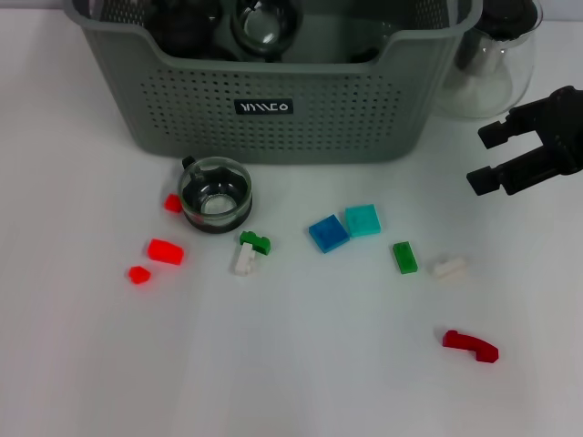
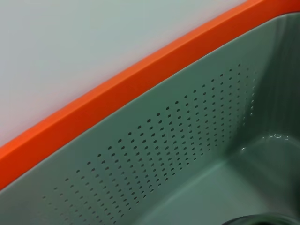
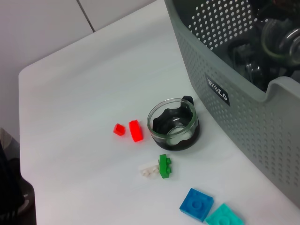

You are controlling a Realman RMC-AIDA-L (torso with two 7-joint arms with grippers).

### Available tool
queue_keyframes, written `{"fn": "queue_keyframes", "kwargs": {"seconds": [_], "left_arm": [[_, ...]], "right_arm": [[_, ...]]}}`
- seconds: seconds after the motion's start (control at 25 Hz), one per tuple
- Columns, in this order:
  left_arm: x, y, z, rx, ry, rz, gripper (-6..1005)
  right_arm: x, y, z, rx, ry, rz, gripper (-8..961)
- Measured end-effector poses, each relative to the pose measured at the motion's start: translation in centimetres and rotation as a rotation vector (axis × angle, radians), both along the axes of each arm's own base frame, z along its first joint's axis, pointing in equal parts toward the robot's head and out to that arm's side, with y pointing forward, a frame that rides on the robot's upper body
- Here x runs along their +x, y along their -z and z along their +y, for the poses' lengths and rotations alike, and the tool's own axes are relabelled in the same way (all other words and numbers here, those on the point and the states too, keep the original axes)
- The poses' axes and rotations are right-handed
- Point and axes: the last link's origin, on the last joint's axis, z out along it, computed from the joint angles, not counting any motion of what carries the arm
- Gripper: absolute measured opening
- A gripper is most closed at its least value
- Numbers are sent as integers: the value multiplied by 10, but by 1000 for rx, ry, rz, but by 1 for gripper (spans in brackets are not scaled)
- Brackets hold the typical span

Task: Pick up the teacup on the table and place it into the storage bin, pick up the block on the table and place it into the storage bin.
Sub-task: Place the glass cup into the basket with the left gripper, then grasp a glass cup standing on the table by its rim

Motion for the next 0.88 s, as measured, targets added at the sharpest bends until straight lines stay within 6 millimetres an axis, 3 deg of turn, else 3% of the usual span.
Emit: {"fn": "queue_keyframes", "kwargs": {"seconds": [0.44, 0.68, 0.88], "left_arm": [[9, -16, -2, 17, 12, -27, 353], [40, -61, -9, 88, 61, -145, 564], [61, -102, -36, 67, 136, -358, 735]], "right_arm": [[3, 0, -2, -1, 6, 0, 908], [5, -2, -2, 3, -1, -3, 908], [6, -2, -3, -2, -8, -3, 908]]}}
